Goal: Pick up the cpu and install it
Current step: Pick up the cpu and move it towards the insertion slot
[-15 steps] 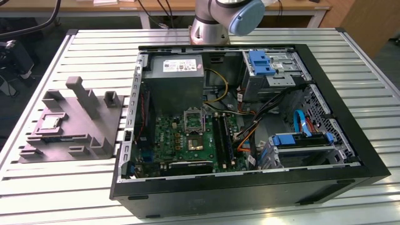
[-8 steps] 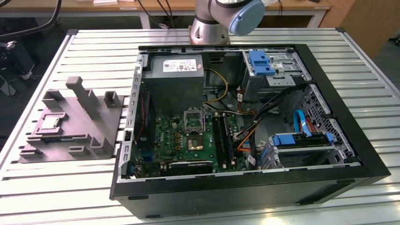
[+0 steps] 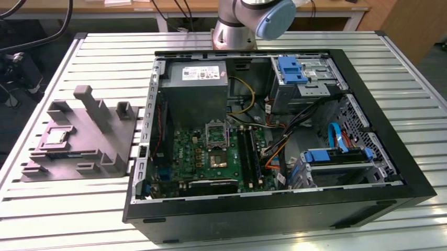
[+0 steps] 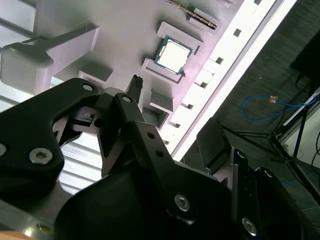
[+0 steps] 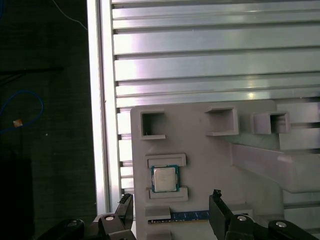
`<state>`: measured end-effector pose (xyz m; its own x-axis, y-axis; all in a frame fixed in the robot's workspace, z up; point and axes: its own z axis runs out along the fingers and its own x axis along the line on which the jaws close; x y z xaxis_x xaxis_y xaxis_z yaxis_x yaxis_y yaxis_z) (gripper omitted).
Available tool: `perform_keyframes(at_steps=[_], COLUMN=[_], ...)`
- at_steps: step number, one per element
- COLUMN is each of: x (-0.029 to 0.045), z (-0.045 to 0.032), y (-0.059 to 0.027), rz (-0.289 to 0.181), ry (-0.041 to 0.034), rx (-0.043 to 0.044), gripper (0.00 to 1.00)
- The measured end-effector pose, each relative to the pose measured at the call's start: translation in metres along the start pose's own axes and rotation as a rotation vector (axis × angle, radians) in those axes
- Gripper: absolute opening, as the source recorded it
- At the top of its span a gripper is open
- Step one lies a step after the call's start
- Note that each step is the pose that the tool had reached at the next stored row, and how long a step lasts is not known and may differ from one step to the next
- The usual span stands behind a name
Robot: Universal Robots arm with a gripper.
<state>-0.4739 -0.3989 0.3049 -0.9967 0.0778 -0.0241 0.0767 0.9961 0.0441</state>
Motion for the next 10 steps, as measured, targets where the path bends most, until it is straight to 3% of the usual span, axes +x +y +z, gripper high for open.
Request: perform_keyframes(at_steps=[10], x=[0.0000], z=[0.0001], y=[0.0000], rz=[0.000], ry=[0.0000], rx=[0.0000], gripper=[0.71])
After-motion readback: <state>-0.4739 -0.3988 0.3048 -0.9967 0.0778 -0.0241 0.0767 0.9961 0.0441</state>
